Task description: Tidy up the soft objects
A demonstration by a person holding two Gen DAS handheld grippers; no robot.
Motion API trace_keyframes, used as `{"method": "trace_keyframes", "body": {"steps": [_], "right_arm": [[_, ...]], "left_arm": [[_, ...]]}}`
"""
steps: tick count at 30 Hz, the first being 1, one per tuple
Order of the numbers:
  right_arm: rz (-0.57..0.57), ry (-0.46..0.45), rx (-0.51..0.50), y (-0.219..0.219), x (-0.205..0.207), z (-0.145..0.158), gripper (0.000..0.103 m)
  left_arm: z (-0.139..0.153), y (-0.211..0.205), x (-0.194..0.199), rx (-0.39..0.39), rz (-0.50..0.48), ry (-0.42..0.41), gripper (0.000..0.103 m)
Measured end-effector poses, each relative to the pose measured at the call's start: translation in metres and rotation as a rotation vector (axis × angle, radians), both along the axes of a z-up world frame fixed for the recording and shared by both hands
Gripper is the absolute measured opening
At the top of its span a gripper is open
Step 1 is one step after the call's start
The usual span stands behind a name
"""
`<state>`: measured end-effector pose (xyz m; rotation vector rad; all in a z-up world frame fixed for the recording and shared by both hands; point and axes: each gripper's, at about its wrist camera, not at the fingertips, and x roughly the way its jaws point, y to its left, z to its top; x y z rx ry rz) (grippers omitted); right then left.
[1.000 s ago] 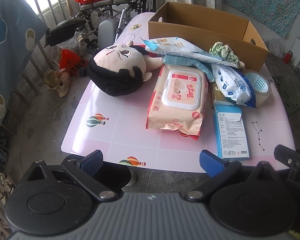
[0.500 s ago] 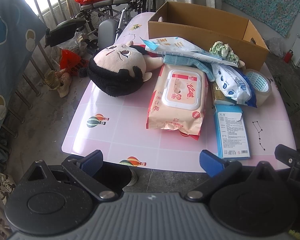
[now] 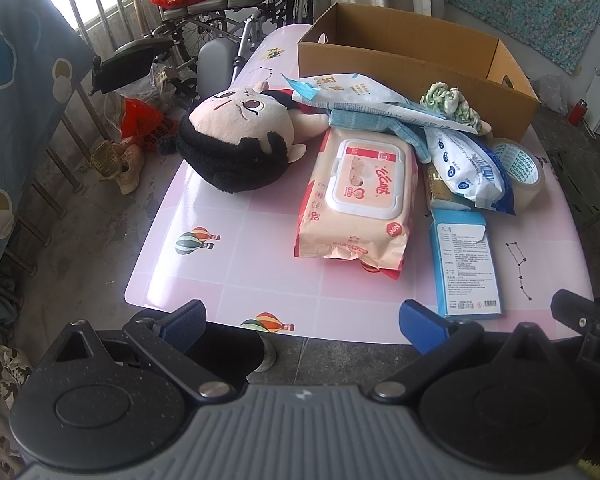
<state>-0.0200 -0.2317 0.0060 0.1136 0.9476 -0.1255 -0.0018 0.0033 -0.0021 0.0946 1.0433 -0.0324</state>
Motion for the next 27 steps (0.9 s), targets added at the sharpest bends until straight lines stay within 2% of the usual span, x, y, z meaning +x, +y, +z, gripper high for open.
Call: {"method": "trace_keyframes", "body": {"steps": [27], "right_arm": [[-0.003, 0.007, 0.006, 0.0004, 0.0015, -0.0017, 0.102]], "left_arm": [[0.0001, 0.0022, -0.0016, 0.009, 0.002, -0.003, 0.103]]}}
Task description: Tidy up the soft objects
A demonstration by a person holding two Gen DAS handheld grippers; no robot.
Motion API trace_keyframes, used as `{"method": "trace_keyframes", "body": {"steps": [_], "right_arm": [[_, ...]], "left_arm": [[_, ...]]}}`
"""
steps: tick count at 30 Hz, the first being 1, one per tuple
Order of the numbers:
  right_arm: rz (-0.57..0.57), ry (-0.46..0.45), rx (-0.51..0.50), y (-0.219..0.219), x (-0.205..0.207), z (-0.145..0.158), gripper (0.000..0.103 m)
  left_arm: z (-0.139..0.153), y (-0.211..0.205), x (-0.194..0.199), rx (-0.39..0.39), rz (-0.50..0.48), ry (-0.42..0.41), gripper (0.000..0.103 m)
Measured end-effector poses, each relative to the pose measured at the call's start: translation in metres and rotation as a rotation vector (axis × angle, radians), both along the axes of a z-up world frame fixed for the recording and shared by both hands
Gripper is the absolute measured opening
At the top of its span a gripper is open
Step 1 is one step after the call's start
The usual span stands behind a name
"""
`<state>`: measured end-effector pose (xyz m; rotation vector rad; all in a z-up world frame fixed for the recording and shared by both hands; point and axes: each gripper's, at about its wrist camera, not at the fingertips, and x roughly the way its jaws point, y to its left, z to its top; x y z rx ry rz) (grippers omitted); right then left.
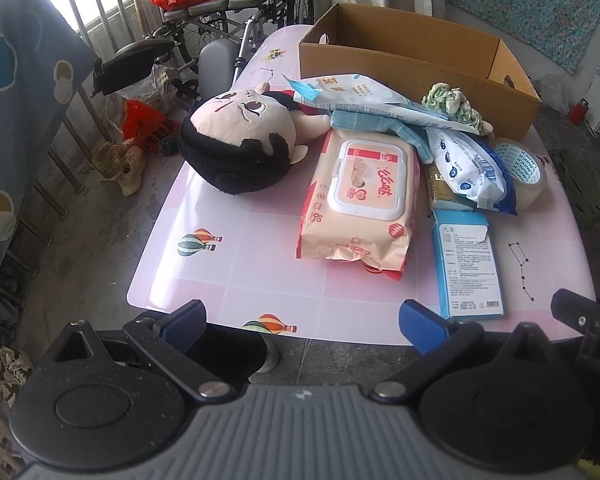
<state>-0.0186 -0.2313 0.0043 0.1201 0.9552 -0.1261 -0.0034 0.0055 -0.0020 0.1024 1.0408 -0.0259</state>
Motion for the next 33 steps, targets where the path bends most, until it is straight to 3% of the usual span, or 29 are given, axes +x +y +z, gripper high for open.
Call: {"method": "trace_keyframes", "body": {"steps": [15, 22, 25, 28, 31, 33], "right_arm": [[-0.029, -0.001, 0.027, -0.015, 0.016, -0.01, 0.102], [0.01, -0.049, 0.039, -0.021, 0.029, -0.015, 0.102], [0.023, -0.076, 0.103, -0.033, 0.034, -0.018, 0.102], [0.015, -0.094, 0.196, -0.051, 0.038, -0.023, 0.102], [-0.003, -0.093, 0.257, -0.07, 0.044, -0.03, 0.101], [-0.015, -0.076, 0.305, -0.084, 0.05, -0.039, 0.096]], "left_arm": [[-0.004, -0.001, 0.014, 0.008, 0.003, -0.011, 0.103], [-0.006, -0.003, 0.029, -0.013, -0.022, -0.048, 0.102], [-0.008, -0.005, 0.035, -0.048, -0.038, -0.065, 0.102], [-0.011, -0.005, 0.037, -0.158, -0.066, -0.099, 0.101], [-0.019, -0.014, 0.043, -0.262, -0.119, -0.072, 0.085], [-0.026, -0.028, 0.049, -0.269, -0.185, -0.025, 0.07]]}}
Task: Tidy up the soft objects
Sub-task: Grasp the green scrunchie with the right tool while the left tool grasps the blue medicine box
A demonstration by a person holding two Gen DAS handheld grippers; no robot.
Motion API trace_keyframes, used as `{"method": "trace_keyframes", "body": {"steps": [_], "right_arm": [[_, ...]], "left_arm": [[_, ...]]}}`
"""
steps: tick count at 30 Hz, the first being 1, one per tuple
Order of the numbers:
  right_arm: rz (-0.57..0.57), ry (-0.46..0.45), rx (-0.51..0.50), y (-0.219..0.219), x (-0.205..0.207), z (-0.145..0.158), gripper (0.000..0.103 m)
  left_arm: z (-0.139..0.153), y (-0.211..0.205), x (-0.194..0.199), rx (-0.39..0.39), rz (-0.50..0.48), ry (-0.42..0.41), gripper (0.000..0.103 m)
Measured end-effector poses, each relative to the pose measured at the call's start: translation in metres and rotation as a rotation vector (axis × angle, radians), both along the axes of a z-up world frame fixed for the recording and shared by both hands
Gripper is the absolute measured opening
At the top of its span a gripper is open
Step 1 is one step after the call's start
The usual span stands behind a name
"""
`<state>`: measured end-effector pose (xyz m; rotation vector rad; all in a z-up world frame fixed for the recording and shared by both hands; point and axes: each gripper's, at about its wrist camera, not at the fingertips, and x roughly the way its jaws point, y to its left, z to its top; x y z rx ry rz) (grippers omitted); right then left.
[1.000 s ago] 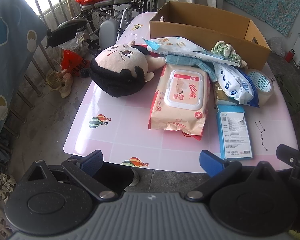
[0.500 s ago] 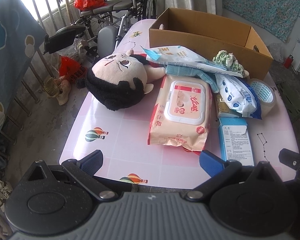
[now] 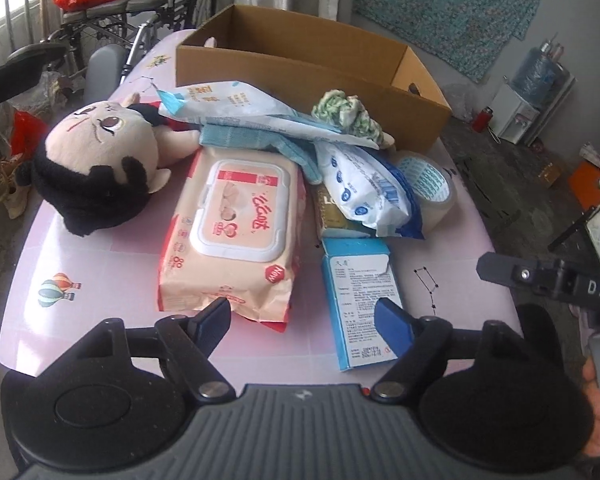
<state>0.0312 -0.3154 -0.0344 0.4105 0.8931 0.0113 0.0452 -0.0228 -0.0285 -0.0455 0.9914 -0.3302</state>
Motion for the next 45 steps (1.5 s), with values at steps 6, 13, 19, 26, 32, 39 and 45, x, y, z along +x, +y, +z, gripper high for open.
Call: {"method": "trace_keyframes", "body": {"steps": [6, 13, 19, 26, 32, 39, 45], "right_arm": [[0.014, 0.114, 0.179, -0.026, 0.023, -0.034, 0.063], [0.035, 0.226, 0.35, -0.03, 0.042, -0.077, 0.041], [0.051, 0.293, 0.449, -0.026, 0.059, -0.103, 0.041], [0.065, 0.346, 0.584, -0.02, 0.067, -0.127, 0.043], [0.062, 0.282, 0.759, -0.032, 0.067, -0.126, 0.043], [0.078, 0.273, 0.89, -0.036, 0.073, -0.126, 0.044], [0.089, 0.281, 0.885, -0.029, 0.072, -0.122, 0.044]], "left_arm": [[-0.027, -0.048, 0.013, -0.002, -0.188, 0.103, 0.069], [-0.062, -0.089, 0.025, 0.064, -0.323, 0.192, 0.079], [-0.083, -0.105, 0.031, 0.129, -0.347, 0.235, 0.084], [-0.098, -0.113, 0.033, 0.17, -0.353, 0.266, 0.086], [-0.104, -0.115, 0.034, 0.215, -0.383, 0.25, 0.089], [-0.114, -0.121, 0.042, 0.246, -0.38, 0.258, 0.083], [-0.11, -0.13, 0.041, 0.281, -0.386, 0.236, 0.081]]}}
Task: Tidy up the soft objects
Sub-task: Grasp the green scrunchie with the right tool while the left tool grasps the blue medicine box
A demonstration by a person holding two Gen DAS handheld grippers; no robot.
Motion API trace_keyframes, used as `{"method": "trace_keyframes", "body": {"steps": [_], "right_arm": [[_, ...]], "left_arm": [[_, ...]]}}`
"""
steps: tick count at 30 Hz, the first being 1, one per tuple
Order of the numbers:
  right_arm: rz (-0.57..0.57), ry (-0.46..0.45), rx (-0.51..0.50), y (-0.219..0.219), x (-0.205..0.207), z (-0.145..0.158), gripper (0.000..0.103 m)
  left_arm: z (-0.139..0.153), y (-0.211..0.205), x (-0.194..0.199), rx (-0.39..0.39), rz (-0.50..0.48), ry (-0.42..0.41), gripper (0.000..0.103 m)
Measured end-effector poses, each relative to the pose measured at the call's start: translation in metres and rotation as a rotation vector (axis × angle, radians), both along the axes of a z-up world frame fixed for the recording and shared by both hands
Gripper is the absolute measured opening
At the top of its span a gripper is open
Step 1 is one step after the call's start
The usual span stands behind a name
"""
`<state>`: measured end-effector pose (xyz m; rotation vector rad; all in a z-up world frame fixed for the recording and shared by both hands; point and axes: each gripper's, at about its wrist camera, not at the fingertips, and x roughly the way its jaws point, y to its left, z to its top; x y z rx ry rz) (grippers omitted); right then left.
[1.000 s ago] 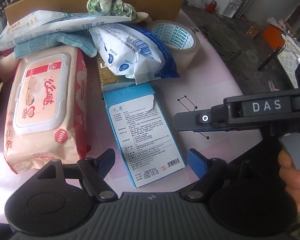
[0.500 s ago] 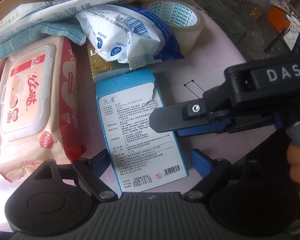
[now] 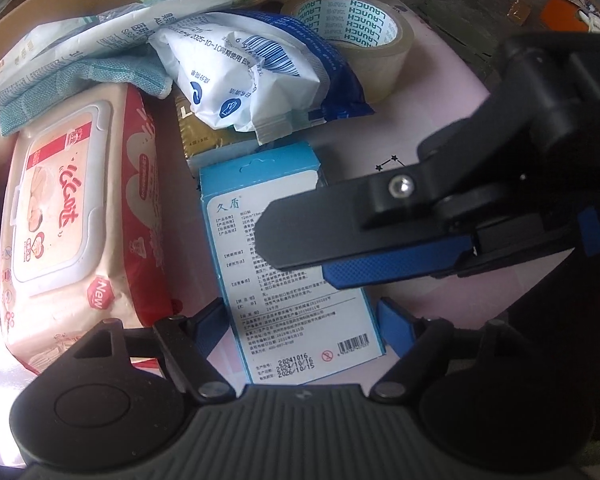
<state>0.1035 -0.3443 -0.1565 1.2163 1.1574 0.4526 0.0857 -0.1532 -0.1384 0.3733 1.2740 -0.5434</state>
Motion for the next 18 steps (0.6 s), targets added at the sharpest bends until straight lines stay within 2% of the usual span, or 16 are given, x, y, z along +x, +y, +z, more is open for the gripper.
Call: {"method": "trace_keyframes", "body": {"steps": [6, 9, 11, 18], "right_arm": [[-0.087, -0.042, -0.107, -0.027, -0.01, 0.019, 0.045], [-0.1, -0.053, -0.179, -0.034, -0.014, 0.027, 0.047], [-0.101, -0.066, -0.234, -0.037, -0.016, 0.031, 0.049], [-0.117, -0.149, -0.367, -0.037, -0.016, 0.05, 0.067]], "left_arm": [[0.001, -0.006, -0.003, 0.002, 0.019, -0.001, 0.08], [0.003, -0.006, -0.007, 0.009, 0.021, 0.021, 0.08], [0.005, -0.008, -0.01, 0.024, 0.019, 0.002, 0.083], [0.002, -0.028, 0.004, 0.036, 0.035, 0.001, 0.086]]}}
